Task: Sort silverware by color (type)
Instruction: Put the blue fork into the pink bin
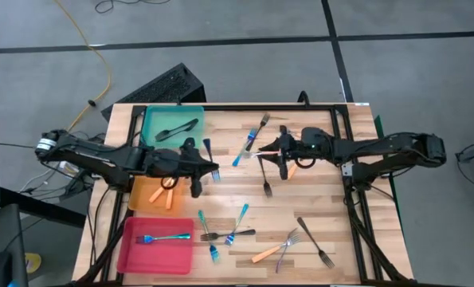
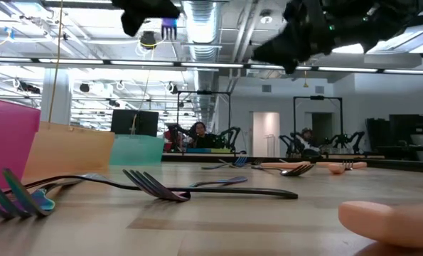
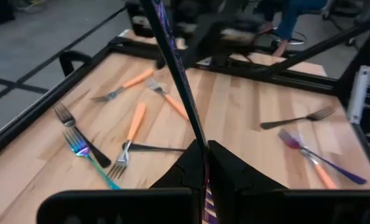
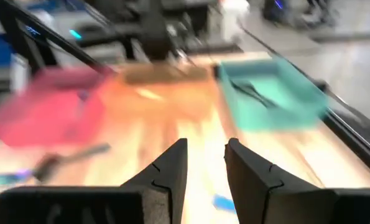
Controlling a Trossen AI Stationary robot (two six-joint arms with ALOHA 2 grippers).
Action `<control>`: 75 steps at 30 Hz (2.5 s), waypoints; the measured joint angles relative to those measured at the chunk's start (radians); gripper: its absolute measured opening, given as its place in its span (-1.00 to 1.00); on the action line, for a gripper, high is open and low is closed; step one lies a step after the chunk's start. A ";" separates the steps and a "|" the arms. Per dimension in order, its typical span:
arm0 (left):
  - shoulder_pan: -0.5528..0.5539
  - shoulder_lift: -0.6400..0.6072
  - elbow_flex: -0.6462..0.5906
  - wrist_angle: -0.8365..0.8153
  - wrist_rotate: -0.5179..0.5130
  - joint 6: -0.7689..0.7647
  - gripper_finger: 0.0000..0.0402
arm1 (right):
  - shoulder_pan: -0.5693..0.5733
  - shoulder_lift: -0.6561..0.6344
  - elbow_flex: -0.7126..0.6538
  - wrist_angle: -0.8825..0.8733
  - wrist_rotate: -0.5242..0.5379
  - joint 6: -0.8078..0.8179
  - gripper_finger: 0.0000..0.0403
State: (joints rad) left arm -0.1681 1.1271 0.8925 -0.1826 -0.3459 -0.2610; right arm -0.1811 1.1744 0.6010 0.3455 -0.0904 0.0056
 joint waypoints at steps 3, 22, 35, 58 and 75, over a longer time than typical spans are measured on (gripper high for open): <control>-0.039 -0.021 0.000 -0.034 -0.008 -0.029 -1.00 | -0.017 -0.010 0.000 -0.104 0.042 -0.004 -0.35; -0.361 0.025 0.172 -0.598 0.027 -0.453 -1.00 | 0.011 0.280 0.000 -0.011 0.041 0.067 -0.35; -0.531 0.259 0.211 -0.777 0.182 -0.686 -1.00 | 0.010 0.474 0.004 0.130 0.039 0.133 -0.35; -0.738 0.523 0.203 -0.945 0.452 -0.641 -1.00 | 0.018 0.534 0.004 0.195 0.038 0.172 -0.35; -0.734 0.529 0.143 -0.841 0.456 -0.531 -1.00 | 0.018 0.534 0.004 0.194 0.038 0.179 -0.35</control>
State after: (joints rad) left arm -0.9020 1.6566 1.0359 -1.0238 0.1100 -0.7916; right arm -0.1627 1.7081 0.6052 0.5392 -0.0523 0.1846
